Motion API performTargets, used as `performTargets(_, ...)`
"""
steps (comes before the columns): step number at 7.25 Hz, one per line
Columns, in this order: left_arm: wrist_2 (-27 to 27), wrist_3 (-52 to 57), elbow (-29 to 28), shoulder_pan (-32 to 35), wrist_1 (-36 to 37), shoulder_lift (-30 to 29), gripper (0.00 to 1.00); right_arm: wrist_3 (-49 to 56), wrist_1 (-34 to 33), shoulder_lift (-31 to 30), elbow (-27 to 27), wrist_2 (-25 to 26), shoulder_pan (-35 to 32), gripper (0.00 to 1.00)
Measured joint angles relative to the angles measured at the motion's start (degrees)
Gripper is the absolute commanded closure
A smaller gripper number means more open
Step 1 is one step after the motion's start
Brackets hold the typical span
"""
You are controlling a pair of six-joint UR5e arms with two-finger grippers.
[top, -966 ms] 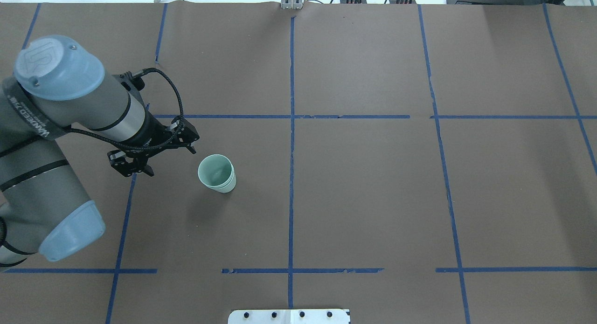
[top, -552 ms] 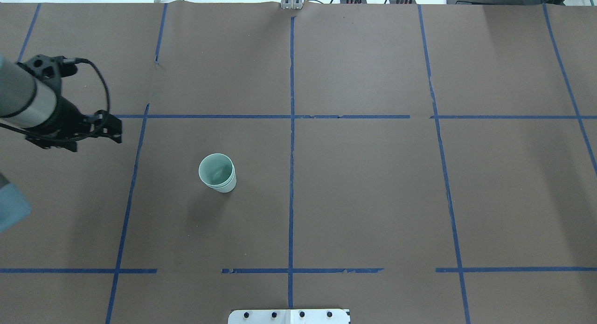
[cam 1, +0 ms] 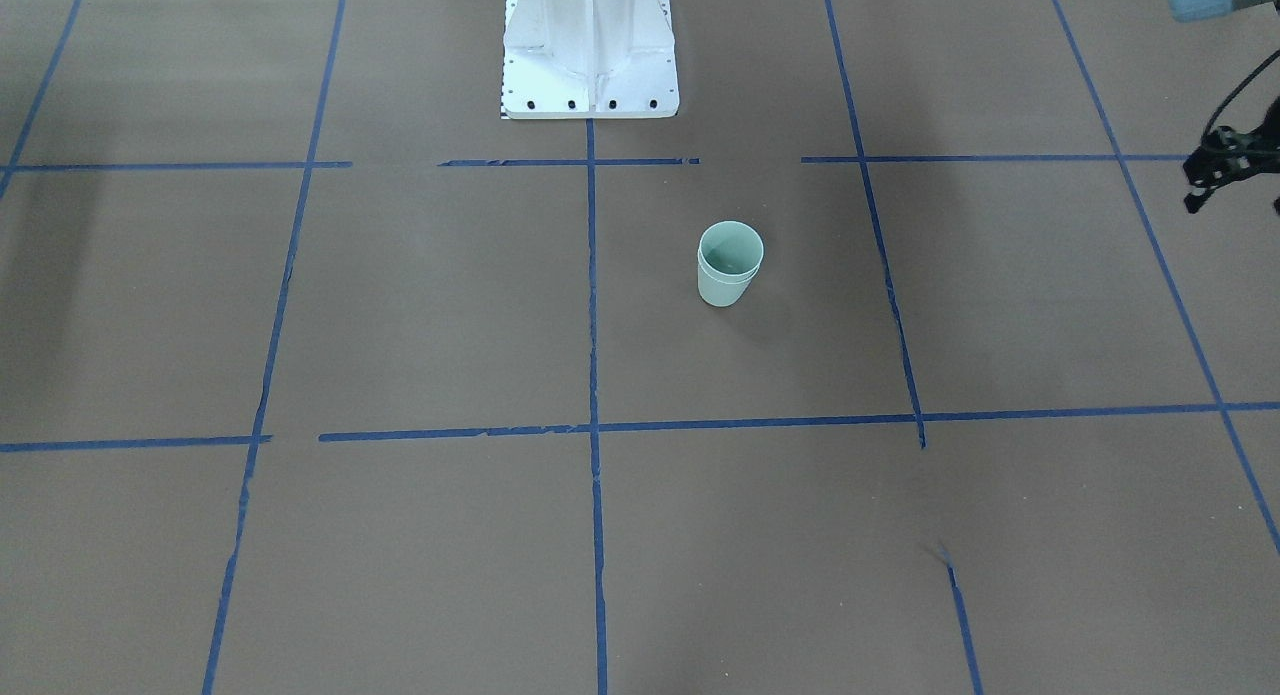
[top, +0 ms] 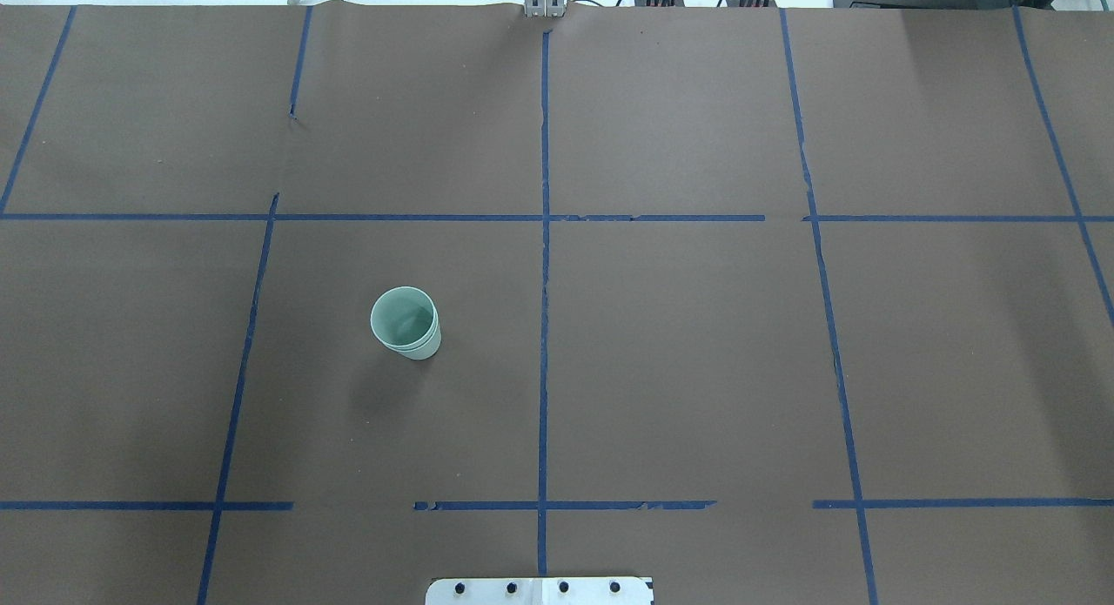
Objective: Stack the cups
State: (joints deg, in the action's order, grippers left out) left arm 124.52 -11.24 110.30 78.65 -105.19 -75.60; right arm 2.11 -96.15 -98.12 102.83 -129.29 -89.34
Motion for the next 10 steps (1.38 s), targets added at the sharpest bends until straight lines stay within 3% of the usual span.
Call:
performTargets(1,0.73,5.53,-1.7,6.27,0.29,1.36,0.0,0.0,0.0,0.01,0.0,0.0,0.0,0.0)
performTargets(3,2.1,8.36,-4.25,10.58,2.46,2.19,0.0,0.0,0.0,0.03,0.0,0.0,-0.03,0.0)
performTargets(10,5.32,9.25,-4.5,11.01,5.42,1.89,0.0,0.0,0.0,0.03,0.0,0.0,0.02,0.0)
